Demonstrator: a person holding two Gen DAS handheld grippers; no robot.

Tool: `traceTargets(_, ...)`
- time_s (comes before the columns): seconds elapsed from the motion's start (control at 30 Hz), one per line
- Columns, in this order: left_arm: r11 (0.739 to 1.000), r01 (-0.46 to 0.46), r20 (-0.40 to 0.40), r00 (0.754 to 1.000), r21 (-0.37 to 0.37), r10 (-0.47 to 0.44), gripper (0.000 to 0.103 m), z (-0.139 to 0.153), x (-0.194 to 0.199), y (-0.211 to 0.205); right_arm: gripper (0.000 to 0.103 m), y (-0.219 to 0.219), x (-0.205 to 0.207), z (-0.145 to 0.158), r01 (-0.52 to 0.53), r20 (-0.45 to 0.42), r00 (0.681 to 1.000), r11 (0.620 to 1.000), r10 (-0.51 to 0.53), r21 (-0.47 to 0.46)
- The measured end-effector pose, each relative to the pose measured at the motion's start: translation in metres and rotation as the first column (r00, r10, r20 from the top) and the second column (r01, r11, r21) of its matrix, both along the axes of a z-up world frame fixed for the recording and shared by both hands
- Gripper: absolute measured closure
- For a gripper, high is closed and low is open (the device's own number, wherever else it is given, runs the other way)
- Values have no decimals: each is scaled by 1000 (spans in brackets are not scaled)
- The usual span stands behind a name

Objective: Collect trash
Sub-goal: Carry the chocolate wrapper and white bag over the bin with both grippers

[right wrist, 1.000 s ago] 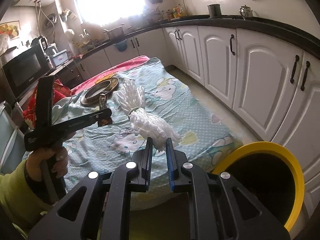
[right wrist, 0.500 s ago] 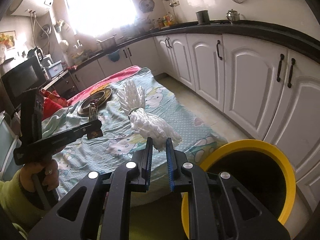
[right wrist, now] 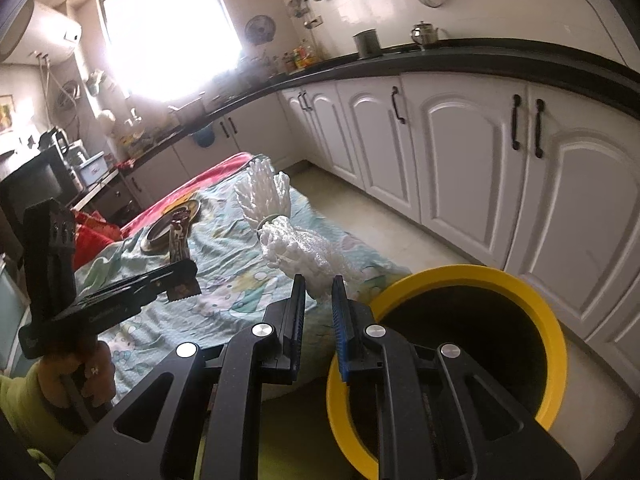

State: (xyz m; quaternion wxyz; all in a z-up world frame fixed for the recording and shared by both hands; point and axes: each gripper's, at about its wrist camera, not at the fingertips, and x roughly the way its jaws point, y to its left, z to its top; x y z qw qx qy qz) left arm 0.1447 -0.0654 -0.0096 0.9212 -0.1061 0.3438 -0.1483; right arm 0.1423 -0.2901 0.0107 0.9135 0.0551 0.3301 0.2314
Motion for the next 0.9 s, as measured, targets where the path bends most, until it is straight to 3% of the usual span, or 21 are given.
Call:
traceTargets(0.4, 994, 100, 0, 995, 48, -101, 94, -2, -3, -47, 90, -48, -8, -8, 117, -4, 993, 993, -117, 14)
traceTargets(0.9, 966, 241, -37, 971, 96, -238, 94, -23, 0, -109, 90, -93, -15, -37, 236, -37, 970, 970, -238, -61)
